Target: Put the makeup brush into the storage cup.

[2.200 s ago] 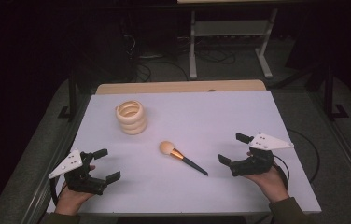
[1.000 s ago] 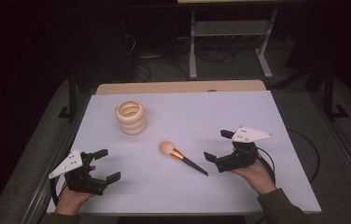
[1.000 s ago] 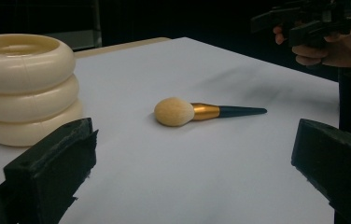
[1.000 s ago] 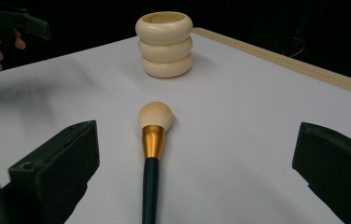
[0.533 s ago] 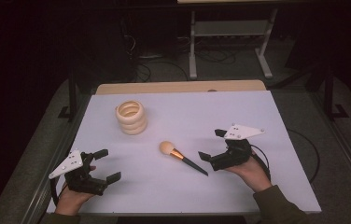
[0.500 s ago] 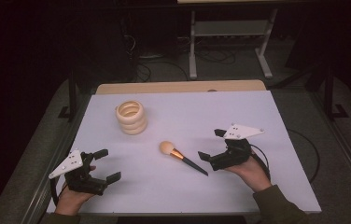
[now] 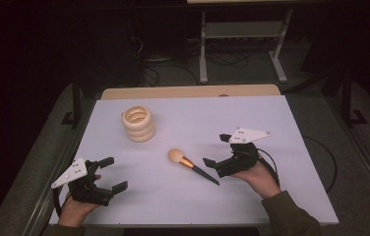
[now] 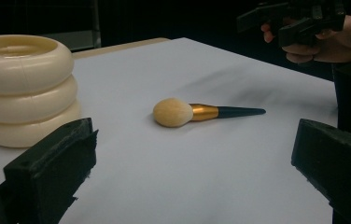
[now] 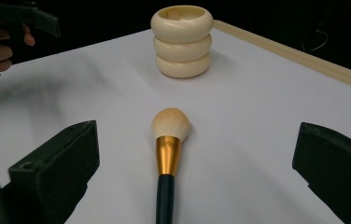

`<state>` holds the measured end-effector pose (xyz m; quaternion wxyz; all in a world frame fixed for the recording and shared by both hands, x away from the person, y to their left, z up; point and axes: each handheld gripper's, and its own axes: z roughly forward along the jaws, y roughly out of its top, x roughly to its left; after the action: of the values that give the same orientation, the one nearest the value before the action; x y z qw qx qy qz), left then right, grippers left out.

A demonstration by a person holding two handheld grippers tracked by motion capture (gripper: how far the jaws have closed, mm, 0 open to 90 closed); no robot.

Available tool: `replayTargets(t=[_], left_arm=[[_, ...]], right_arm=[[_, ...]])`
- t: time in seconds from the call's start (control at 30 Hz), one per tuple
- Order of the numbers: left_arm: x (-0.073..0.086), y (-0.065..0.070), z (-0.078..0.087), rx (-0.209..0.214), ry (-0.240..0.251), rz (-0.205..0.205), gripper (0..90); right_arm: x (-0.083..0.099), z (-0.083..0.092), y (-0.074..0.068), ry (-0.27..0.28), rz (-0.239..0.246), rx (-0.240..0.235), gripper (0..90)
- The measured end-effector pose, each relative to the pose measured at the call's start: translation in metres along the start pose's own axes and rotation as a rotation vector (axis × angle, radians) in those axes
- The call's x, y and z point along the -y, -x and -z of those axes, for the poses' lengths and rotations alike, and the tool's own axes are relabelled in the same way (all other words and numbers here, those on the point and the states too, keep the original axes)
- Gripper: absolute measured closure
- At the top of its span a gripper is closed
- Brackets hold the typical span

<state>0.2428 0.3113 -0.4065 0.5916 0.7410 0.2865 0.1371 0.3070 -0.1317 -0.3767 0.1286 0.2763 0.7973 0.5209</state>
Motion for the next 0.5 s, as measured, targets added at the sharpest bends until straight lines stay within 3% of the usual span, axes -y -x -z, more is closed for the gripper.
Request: replayTargets(t=[0.5], left_arm=[[0.0,0.001,-0.001,0.001,0.003,0.01,0.0]], right_arm=[[-0.01,-0.012,-0.004,0.005,0.02,-0.023,0.0]])
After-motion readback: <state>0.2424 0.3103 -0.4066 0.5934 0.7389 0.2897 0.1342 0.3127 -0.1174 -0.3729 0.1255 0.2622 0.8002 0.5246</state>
